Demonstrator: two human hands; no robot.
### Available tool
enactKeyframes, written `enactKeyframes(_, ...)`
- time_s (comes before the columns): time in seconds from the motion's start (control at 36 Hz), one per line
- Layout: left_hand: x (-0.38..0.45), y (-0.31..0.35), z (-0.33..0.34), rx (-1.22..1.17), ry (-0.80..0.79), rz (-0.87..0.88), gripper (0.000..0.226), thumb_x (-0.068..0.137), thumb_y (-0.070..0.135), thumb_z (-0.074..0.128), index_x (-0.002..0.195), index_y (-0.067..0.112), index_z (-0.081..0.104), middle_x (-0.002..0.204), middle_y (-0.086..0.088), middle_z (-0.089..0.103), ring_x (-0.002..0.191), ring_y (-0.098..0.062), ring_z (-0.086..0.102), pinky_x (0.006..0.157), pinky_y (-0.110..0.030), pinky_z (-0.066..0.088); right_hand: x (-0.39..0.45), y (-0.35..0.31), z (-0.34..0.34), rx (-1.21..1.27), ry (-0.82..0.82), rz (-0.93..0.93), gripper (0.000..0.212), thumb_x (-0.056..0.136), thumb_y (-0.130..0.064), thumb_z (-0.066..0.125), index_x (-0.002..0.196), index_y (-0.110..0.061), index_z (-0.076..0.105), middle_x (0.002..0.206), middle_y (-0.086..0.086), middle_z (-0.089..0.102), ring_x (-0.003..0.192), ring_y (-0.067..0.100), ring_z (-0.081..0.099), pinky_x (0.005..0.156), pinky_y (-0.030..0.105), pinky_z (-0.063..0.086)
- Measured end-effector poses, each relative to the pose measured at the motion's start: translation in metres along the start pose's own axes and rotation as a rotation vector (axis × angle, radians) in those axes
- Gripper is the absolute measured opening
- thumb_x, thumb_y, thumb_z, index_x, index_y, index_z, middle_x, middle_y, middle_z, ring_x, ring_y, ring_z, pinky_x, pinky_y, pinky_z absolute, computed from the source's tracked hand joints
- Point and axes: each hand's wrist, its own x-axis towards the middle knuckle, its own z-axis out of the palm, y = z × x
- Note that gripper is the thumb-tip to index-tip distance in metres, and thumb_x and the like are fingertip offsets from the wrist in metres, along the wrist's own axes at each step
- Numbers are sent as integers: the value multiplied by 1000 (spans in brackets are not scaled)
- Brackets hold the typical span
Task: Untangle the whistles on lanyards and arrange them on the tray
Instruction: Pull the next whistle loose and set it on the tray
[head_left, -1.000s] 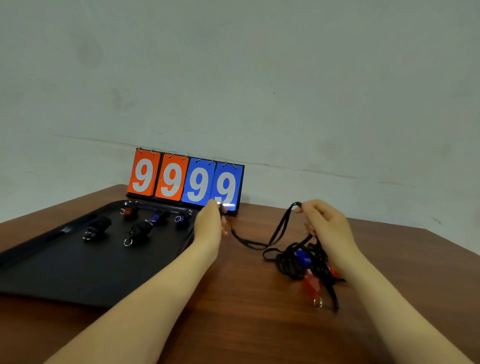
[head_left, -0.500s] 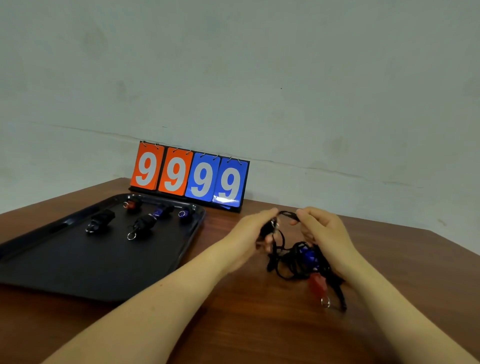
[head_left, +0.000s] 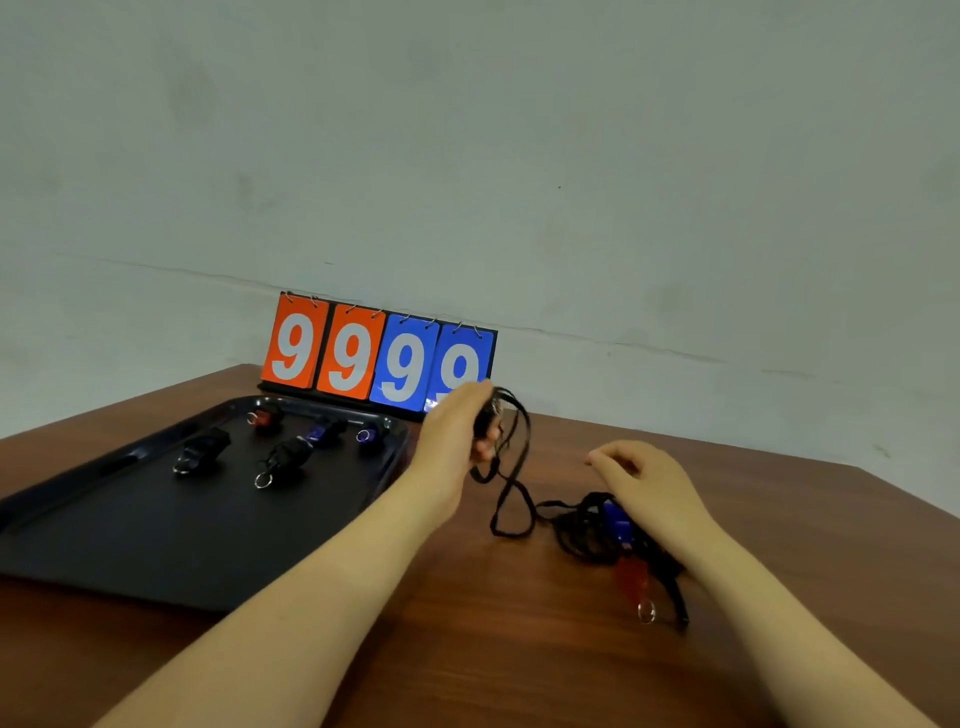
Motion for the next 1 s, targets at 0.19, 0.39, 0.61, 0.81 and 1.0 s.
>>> enactKeyframes(0.19, -9, -16, 6, 377, -293, 97, 26, 100, 28, 45, 82, 17, 60, 57, 7, 53, 49, -5, 46, 54, -21, 38, -10, -21, 10, 356, -145, -107, 20, 98, -29, 47, 99, -35, 67, 98, -18, 69, 94, -5, 60, 81, 16, 45)
enactKeyframes(0.39, -8, -16, 5, 475, -323, 133, 25, 101, 27, 44, 81, 18, 57, 58, 5, 50, 48, -4, 43, 49, -18, 35, -10, -22, 14, 472, -98, -55, 33, 99, -25, 45, 74, -13, 62, 74, -3, 63, 80, 21, 59, 80, 33, 45)
enactKeyframes(0.61, -1, -14, 9, 214, -252, -28, 23, 98, 29, 46, 116, 16, 55, 68, -2, 51, 46, -10, 32, 43, -23, 26, 4, 1, 3, 142, 179, 162, 22, 98, -20, 44, 99, -11, 64, 102, 13, 64, 97, 26, 58, 74, 32, 44)
enactKeyframes(0.81, -4, -8, 13, 150, -237, 66, 18, 99, 20, 47, 101, 12, 64, 72, -1, 58, 51, -11, 39, 46, -22, 33, -6, -11, 5, 110, 81, -40, 38, 94, -31, 54, 132, -27, 52, 132, -11, 48, 127, 8, 41, 107, 33, 37)
enactKeyframes(1.0, -5, -7, 11, 185, -248, 156, 22, 99, 18, 49, 104, 10, 68, 76, 1, 66, 55, -10, 43, 50, -21, 35, -15, -26, 36, 150, -201, -157, 11, 94, -35, 55, 100, -45, 55, 110, -30, 52, 106, -10, 46, 90, 17, 35)
